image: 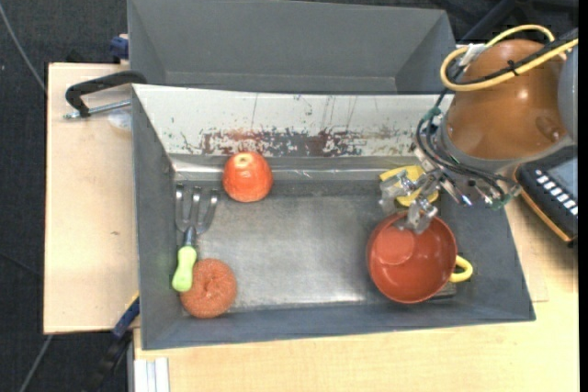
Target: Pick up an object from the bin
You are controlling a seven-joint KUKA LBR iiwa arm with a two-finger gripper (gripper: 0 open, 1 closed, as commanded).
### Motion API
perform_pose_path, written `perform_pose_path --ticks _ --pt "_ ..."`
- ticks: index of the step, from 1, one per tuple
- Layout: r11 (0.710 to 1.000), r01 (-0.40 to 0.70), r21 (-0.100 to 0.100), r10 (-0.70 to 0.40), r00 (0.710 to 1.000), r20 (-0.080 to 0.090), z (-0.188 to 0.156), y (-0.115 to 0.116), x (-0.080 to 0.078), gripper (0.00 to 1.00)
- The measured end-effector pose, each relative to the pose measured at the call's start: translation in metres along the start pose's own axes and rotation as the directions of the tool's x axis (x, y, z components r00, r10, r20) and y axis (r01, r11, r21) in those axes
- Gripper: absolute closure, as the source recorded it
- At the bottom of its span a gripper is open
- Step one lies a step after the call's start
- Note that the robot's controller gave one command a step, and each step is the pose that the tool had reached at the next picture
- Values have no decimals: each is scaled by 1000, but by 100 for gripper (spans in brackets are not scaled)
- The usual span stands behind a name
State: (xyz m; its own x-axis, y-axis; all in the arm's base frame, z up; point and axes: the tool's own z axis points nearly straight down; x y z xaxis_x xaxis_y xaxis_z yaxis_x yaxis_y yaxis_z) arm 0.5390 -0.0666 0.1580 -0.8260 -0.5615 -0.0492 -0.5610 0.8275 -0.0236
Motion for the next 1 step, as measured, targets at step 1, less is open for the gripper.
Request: perform_pose_path --ticks 1 --pt "999 40 8 -40 999 12 -69 -13 -27 100"
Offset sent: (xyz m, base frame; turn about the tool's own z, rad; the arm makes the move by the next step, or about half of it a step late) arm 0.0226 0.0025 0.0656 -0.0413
